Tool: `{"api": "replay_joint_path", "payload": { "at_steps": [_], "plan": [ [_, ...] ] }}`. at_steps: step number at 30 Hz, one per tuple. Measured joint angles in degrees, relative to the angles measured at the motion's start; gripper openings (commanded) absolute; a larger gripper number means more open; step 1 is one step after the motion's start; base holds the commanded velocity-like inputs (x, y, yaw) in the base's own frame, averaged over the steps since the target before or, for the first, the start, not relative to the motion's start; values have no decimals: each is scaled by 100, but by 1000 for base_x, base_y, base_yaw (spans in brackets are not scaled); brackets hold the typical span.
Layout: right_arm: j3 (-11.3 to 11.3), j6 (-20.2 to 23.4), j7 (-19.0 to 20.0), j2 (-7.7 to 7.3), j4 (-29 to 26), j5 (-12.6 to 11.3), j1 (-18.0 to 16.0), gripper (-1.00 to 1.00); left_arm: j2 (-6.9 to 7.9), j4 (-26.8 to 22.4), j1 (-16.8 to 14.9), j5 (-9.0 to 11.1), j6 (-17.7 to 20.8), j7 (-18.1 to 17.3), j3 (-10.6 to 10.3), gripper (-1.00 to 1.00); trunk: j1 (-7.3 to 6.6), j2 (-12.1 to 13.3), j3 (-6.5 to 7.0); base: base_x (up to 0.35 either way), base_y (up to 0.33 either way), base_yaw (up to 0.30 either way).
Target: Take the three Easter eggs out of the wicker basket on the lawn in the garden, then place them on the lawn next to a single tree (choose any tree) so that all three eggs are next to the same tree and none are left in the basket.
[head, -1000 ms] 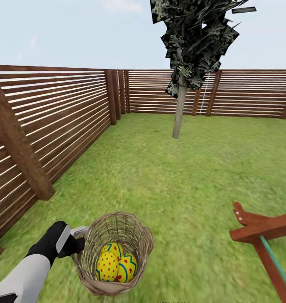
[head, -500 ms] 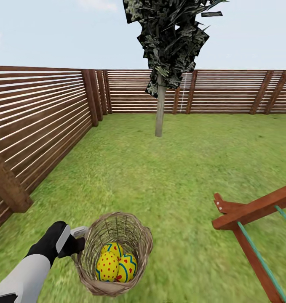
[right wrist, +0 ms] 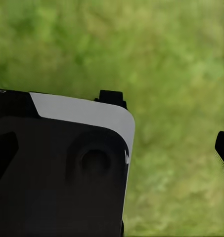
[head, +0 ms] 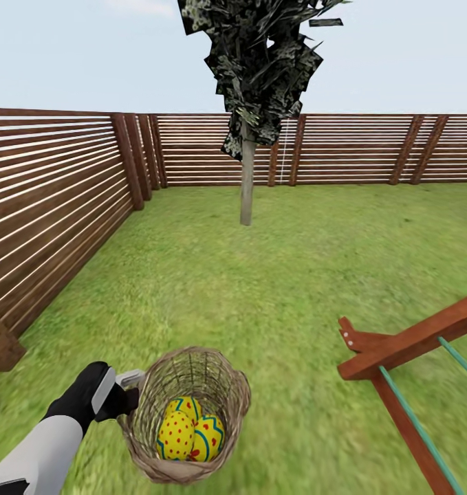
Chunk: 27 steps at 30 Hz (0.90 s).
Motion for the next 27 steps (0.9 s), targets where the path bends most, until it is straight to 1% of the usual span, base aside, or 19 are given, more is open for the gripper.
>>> {"api": "replay_joint_path", "payload": {
  "at_steps": [2, 7, 12, 16, 19, 23, 27],
  "plan": [
    [0, -7, 0, -2, 3, -5, 0, 100, -5, -3, 0, 22, -4, -1, 1, -100, 0, 0, 0, 319, 0, 0],
    [0, -35, 0, 0, 4, -6, 0, 100, -9, -8, 0, -23, -3, 1, -3, -100, 0, 0, 0, 319, 0, 0],
    [-5, -47, -1, -3, -5, 22, 0, 100, -15, -9, 0, 5, -4, 2, -6, -100, 0, 0, 0, 319, 0, -3],
    [-5, -47, -1, -3, -4, 21, 1, 100, -15, -7, -1, -62, -3, 3, -8, -100, 0, 0, 0, 319, 0, -182],
    [-2, -48, -1, -3, -5, 20, 0, 100, -17, -9, -1, 81, -9, 4, -4, -100, 0, 0, 0, 319, 0, -46],
    [-3, -48, -1, -3, -5, 23, 0, 100, -49, -8, 0, -36, -11, 8, -7, -100, 0, 0, 0, 319, 0, -2],
    [-4, -48, -1, -3, -5, 28, 0, 100, -50, -9, 0, 11, -13, 8, -6, -100, 0, 0, 0, 319, 0, 0]
  ]
}}
